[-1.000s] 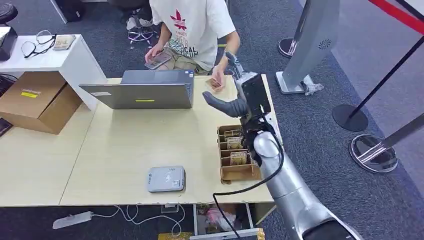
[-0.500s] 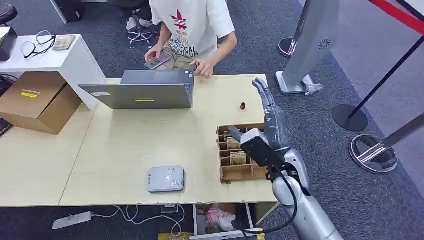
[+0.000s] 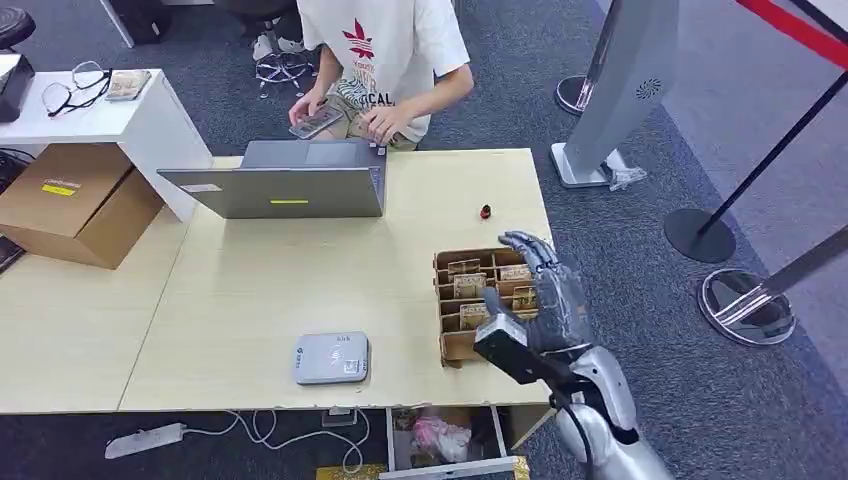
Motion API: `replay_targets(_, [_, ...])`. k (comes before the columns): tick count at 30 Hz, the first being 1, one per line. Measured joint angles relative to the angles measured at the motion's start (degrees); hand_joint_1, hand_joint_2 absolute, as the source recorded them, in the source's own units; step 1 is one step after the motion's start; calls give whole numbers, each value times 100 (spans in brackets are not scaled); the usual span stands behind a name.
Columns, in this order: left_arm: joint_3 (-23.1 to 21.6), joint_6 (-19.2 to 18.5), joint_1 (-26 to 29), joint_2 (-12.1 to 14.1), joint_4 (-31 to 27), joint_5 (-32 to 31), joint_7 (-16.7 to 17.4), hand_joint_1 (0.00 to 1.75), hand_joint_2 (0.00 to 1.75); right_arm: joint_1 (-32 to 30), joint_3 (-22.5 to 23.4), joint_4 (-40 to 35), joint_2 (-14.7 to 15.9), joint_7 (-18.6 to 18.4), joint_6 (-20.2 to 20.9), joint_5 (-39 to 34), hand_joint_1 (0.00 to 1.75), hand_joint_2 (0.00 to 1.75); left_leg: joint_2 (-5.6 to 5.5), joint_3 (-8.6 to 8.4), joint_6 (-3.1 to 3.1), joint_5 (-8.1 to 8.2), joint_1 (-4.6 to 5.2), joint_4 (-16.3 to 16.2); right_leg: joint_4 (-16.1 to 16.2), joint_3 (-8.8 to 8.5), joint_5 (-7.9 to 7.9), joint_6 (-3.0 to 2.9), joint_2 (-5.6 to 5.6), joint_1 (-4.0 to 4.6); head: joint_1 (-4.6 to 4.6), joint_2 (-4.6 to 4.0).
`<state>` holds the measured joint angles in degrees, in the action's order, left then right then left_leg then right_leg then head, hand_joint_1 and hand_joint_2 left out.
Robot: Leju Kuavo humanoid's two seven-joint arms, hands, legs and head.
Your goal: Pass the card to the sensor for recognition and then transmit it.
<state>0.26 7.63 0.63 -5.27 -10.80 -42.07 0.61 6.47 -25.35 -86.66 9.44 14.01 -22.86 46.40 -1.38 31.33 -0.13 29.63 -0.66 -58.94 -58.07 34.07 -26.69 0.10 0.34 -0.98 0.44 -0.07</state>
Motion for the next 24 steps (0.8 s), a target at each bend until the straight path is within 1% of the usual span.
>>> replay_targets(2, [0,0,-1,0,0,0,0,0,0,-9,2,2,0,-13,2,31,129,175,0,-1,0,0,0,0,0,0,0,0,0,0,0,0])
replay_targets(3, [0,0,-1,0,0,-11,0,0,0,-15,2,5,0,-18,4,42,122,175,0,-1,0,0,0,0,0,0,0,0,0,0,0,0])
replay_targets(5, [0,-2,-1,0,0,-26,0,0,0,-31,2,11,0,-44,9,55,120,175,0,-1,0,0,0,0,0,0,0,0,0,0,0,0])
replay_targets(6, [0,-2,-1,0,0,-31,0,0,0,-47,11,11,0,-50,11,75,110,175,0,-1,0,0,0,0,0,0,0,0,0,0,0,0])
replay_targets(8, [0,-9,-2,0,0,-46,0,0,0,-80,35,11,0,-61,35,133,103,175,0,0,0,0,0,0,0,0,0,0,0,0,0,0])
replay_targets(9, [0,-11,-2,0,0,-59,0,0,0,-95,53,11,0,-63,55,164,94,175,0,0,0,0,0,0,0,0,0,0,0,0,0,0])
replay_targets(13, [0,-44,-2,0,0,-66,0,0,0,-131,109,39,0,-85,148,230,91,175,0,1,1,0,1,0,0,0,0,0,0,-1,0,0])
replay_targets(14, [-2,-46,-2,0,0,-70,0,0,0,-133,114,53,0,-98,168,249,77,175,0,1,1,1,1,0,0,0,0,0,0,0,0,0])
replay_targets(15, [0,-50,-3,0,0,-72,0,0,0,-136,116,68,0,-120,219,280,70,175,0,1,1,1,1,0,0,0,0,0,0,-1,0,0])
replay_targets(17, [0,-57,-4,0,0,-76,0,0,0,-147,116,110,0,-138,271,330,70,175,0,1,3,2,1,0,0,0,0,0,0,0,0,0])
replay_targets(18, [0,-59,-3,0,0,-77,0,0,0,-147,116,136,0,-140,317,350,75,175,0,1,3,2,0,0,0,0,0,0,0,-1,0,0])
replay_targets(22, [0,-61,-4,0,0,-76,0,0,0,-135,116,282,-2,-140,413,407,80,175,0,1,3,2,0,0,0,-1,0,0,0,0,0,0])
replay_targets(23, [0,-61,-4,0,0,-74,0,0,0,-120,116,328,-4,-140,435,428,84,175,0,2,3,2,0,0,0,-1,0,0,0,0,0,0])
replay_targets(24, [0,-61,-4,0,0,-66,0,0,0,-97,116,385,-9,-140,448,459,73,175,0,2,3,2,0,0,0,-1,0,0,0,0,0,0])
